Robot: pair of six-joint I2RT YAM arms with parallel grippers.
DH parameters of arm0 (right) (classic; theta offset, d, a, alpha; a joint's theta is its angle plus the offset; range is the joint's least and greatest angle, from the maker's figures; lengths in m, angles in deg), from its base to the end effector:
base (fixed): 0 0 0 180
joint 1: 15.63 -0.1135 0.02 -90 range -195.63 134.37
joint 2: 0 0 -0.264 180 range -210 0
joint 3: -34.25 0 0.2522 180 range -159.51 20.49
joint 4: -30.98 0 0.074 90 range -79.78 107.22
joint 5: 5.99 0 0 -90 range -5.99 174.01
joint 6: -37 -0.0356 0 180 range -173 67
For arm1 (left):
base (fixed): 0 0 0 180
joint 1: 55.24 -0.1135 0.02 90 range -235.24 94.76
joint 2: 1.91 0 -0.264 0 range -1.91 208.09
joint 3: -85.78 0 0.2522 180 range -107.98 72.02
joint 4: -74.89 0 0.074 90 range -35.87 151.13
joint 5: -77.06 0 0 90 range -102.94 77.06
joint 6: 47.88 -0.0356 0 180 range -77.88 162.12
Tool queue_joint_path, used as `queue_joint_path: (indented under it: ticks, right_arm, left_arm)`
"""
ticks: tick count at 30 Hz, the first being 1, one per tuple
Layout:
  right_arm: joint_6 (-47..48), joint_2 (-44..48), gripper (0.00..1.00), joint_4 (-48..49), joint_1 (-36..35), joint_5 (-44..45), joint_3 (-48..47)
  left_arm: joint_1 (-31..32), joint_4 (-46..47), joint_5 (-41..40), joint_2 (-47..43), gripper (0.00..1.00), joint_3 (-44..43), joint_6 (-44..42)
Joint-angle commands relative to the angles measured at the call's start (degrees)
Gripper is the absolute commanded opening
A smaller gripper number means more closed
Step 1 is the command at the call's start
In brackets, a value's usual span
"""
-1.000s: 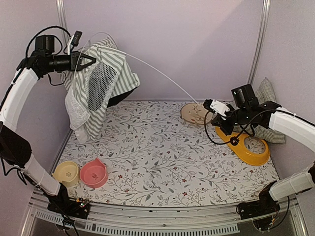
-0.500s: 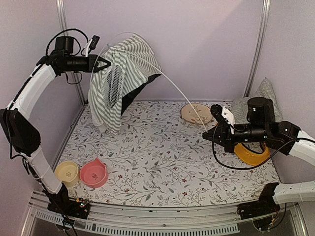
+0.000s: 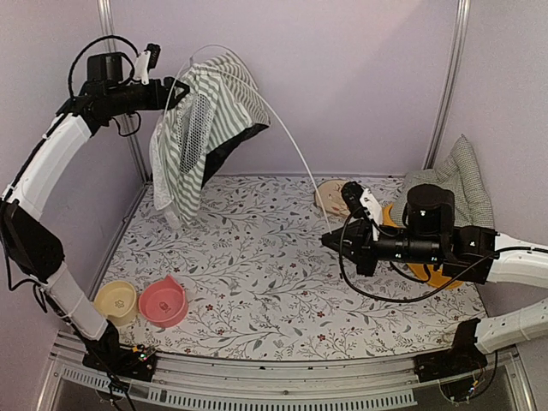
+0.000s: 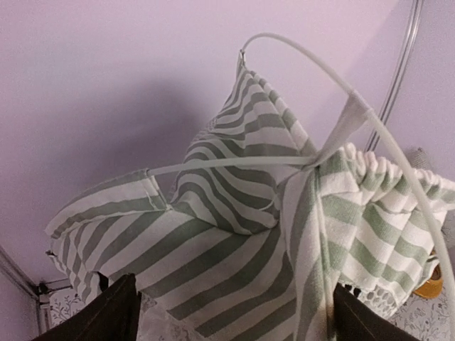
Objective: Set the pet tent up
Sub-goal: Pick up the tent pole from the tent.
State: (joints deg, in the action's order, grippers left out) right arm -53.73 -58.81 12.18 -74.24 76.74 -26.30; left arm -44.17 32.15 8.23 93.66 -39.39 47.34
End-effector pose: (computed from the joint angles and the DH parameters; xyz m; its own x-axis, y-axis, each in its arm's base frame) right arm 0.1211 0.2071 0.3149 -0.1644 -0.2451 -0.9554 -0.9078 0.4166 0.0493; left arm 0.3600 -0.0835 0.4765 -0.2699 -0.0336 -0.9623 0.5017 0.8481 -0.1704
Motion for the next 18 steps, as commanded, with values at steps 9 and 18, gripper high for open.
queue_joint_path:
  ticks: [9, 18]
  right_arm:
    - [-2.81, -4.43, 0.00, 14.60, -1.77, 7.67, -1.62]
    - [-4.51, -5.17, 0.00, 16.18, -1.71, 5.64, -0.14]
  left_arm:
    - [-2.99, 9.66, -18.34, -14.11, 0.99, 5.77, 4.32]
    - [-3.96, 7.30, -1.45, -16.30, 0.99, 4.90, 5.14]
